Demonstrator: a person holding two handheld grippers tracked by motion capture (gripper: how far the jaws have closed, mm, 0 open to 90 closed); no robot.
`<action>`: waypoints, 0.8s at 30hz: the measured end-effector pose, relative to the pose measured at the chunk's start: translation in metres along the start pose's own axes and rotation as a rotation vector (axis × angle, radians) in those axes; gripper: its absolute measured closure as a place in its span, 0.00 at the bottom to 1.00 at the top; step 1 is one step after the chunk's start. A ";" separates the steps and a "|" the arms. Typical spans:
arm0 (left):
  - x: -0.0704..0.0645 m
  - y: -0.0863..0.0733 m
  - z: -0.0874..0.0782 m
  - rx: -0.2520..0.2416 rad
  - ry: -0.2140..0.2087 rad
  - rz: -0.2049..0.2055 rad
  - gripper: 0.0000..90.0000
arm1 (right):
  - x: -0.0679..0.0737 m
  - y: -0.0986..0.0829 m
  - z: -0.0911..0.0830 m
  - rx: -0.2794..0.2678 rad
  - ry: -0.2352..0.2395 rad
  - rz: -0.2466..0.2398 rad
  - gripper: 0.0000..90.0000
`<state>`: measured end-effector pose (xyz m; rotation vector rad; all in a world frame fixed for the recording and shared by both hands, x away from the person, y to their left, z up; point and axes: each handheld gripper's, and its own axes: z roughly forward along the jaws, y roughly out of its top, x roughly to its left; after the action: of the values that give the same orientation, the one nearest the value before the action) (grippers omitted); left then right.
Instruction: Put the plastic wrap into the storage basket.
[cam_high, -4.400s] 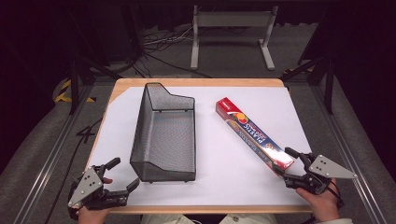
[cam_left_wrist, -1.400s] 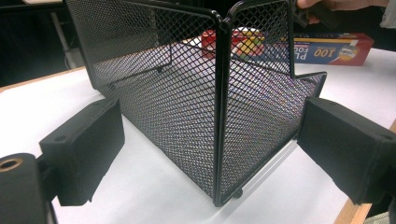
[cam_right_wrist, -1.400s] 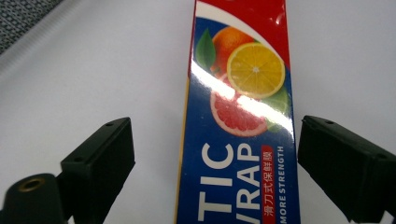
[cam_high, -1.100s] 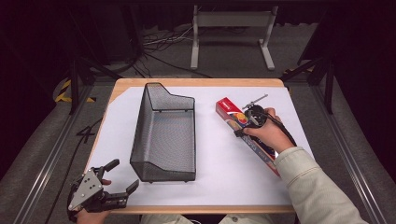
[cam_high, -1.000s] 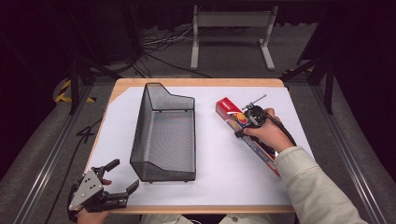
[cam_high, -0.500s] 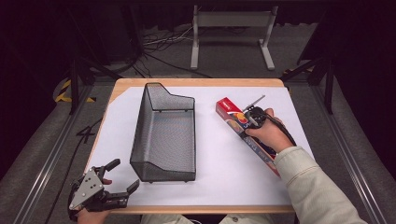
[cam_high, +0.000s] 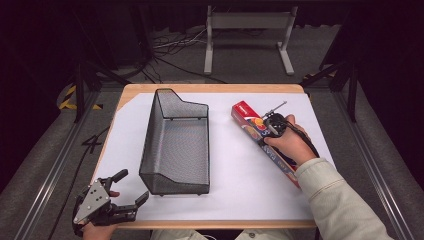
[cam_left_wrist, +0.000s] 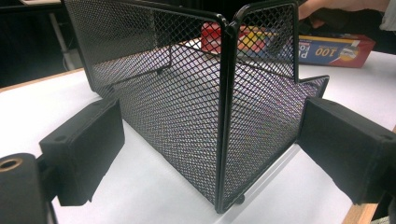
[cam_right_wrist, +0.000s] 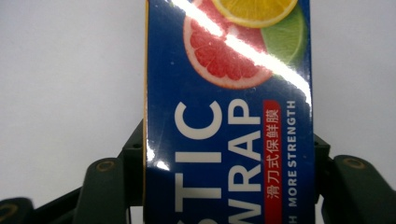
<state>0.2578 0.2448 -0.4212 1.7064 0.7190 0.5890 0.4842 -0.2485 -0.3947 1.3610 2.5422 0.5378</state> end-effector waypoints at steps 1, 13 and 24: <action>0.000 0.000 0.000 -0.003 0.001 -0.002 0.09 | 0.000 0.000 -0.004 -0.015 0.009 0.006 0.45; 0.000 0.001 0.001 -0.003 0.000 0.002 0.09 | 0.005 0.001 -0.041 -0.140 0.046 0.024 0.45; 0.000 0.001 0.002 -0.003 0.002 0.002 0.09 | 0.013 0.001 -0.068 -0.247 0.074 0.033 0.45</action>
<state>0.2591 0.2434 -0.4205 1.7044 0.7168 0.5930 0.4538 -0.2523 -0.3326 1.3172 2.4138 0.8913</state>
